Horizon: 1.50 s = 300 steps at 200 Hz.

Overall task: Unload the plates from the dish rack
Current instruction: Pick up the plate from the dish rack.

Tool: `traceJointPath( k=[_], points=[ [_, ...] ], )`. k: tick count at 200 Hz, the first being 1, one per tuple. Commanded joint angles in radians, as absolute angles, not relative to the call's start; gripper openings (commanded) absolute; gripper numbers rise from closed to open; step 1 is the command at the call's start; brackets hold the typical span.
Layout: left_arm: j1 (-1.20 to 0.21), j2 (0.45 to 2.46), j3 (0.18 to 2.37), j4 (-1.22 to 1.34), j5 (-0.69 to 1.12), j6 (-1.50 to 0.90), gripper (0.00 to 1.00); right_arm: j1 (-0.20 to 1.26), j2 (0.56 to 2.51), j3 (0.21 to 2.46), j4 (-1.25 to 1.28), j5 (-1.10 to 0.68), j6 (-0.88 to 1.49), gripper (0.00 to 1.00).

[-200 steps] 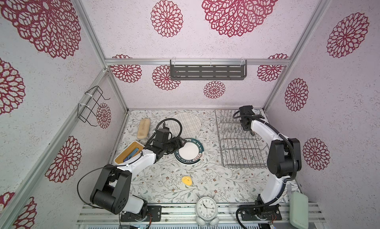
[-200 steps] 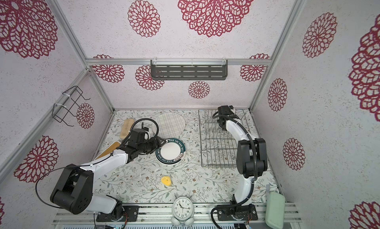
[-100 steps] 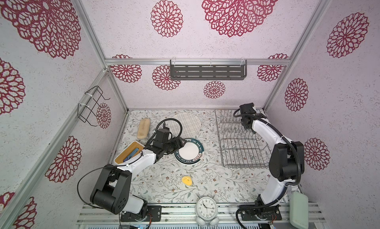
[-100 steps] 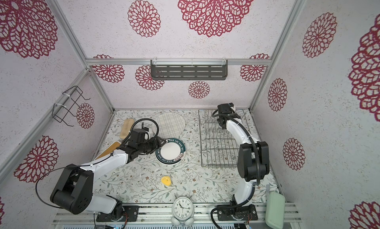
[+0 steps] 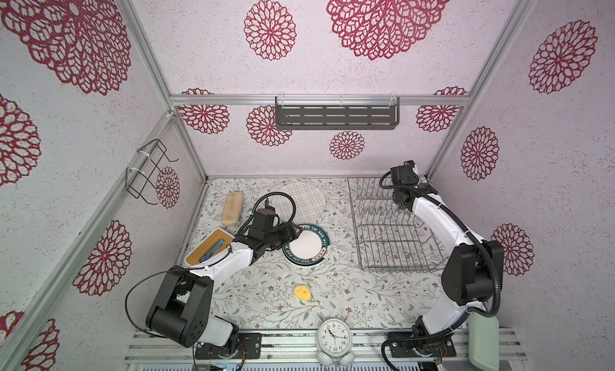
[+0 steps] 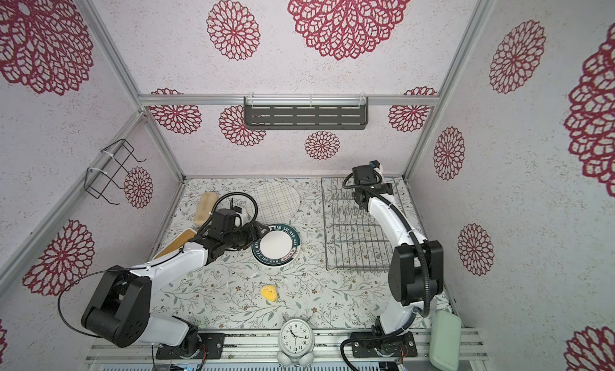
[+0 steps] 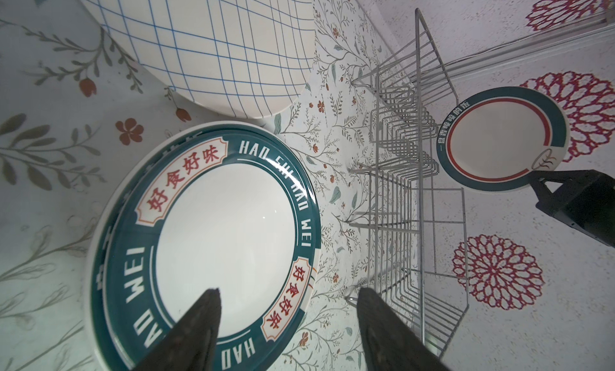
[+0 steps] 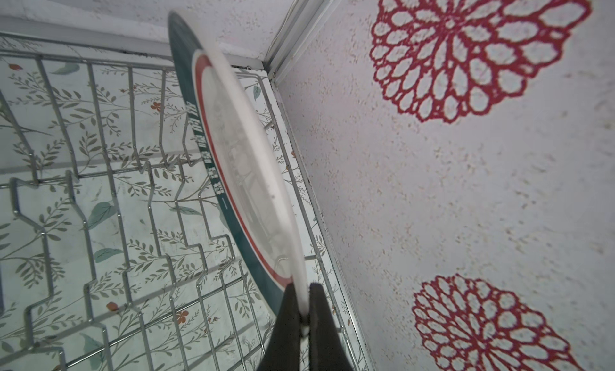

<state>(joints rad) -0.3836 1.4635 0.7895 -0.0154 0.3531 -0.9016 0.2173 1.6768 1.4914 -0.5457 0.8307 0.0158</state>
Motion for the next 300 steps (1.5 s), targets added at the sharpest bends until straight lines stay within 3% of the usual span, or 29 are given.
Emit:
traceJointPath(
  k=[1,67,180,266,300],
  points=[
    [-0.391,1.438,0.781,-0.005,0.345,-0.891,0.69,0.23,1.585,1.488,-0.478,0.871,0.008,0.0],
    [-0.396,1.449,0.802,0.0,0.341,-0.896,0.69,0.235,1.402,1.378,-0.38,0.741,0.028,0.0],
    [-0.419,1.425,0.79,0.125,0.286,-0.946,0.69,0.234,1.224,1.155,-0.116,-0.027,0.43,0.0],
    [-0.42,1.346,0.723,0.223,0.215,-0.984,0.71,0.237,1.163,0.934,0.211,-0.253,0.782,0.0],
    [-0.42,1.35,0.715,0.265,0.22,-1.006,0.71,0.283,1.129,0.773,0.496,-0.221,1.052,0.0]
  ],
)
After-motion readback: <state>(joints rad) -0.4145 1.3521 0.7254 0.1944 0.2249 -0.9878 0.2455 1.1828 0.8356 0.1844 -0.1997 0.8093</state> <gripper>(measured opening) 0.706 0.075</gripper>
